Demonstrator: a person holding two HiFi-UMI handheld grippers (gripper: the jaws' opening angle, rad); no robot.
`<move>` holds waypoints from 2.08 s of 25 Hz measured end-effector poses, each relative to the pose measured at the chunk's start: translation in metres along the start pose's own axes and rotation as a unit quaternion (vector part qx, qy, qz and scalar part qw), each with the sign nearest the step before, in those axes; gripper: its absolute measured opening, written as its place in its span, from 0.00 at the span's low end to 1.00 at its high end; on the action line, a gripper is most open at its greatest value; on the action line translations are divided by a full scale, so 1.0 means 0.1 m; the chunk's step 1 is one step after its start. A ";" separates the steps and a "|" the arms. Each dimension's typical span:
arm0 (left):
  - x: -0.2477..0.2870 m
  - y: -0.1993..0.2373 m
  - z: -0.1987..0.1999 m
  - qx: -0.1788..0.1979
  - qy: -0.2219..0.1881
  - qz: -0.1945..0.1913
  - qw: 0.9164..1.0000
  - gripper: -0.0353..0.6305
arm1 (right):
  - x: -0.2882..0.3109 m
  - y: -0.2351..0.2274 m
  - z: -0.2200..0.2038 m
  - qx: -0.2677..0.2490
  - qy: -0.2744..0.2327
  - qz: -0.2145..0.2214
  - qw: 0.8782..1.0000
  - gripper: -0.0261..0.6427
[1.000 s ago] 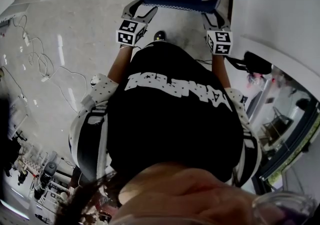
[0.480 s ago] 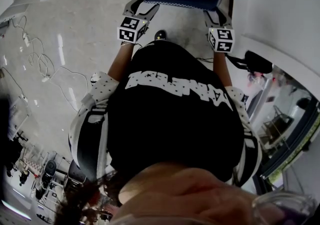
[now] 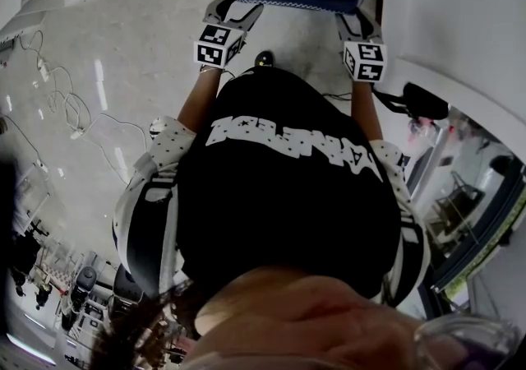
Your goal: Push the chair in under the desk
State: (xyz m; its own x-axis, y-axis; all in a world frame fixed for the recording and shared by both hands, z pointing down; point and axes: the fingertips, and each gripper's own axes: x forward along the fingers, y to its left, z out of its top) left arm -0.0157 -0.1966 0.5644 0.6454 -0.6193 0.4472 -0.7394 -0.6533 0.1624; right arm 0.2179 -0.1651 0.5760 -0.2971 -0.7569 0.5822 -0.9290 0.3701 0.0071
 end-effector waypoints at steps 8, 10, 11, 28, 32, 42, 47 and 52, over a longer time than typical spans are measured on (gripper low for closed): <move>0.05 0.01 0.03 0.001 0.001 -0.013 1.000 0.49 | 0.02 -0.05 0.03 0.005 -0.003 -0.007 1.000 0.35; 0.07 -0.03 0.02 0.001 0.002 -0.017 1.000 0.49 | 0.01 -0.08 0.00 0.006 -0.004 -0.010 1.000 0.35; 0.08 -0.03 0.02 0.001 0.002 -0.019 1.000 0.49 | 0.01 -0.09 0.00 0.007 -0.004 -0.012 1.000 0.35; 0.22 0.04 0.04 0.005 0.006 -0.049 0.999 0.51 | 0.13 -0.17 0.05 0.011 -0.009 -0.031 0.999 0.35; 0.25 0.01 0.06 0.008 0.006 -0.050 0.999 0.51 | 0.12 -0.21 0.04 0.013 -0.011 -0.031 0.999 0.35; 0.26 0.01 0.11 0.007 0.003 -0.041 0.999 0.51 | 0.12 -0.24 0.09 0.015 -0.018 -0.028 0.999 0.35; 0.30 0.00 0.15 0.004 0.002 -0.034 0.999 0.51 | 0.13 -0.31 0.11 0.013 -0.015 -0.026 0.999 0.35; 0.43 0.15 0.17 -0.002 0.004 -0.030 1.000 0.51 | 0.32 -0.35 0.18 0.010 -0.017 -0.019 1.000 0.35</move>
State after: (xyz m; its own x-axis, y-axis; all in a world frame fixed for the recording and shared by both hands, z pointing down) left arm 0.0043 -0.2402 0.5705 0.6876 -0.5751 0.4432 -0.6998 -0.6877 0.1932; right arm 0.2371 -0.2124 0.5798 -0.2683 -0.7885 0.5535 -0.9440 0.3299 0.0124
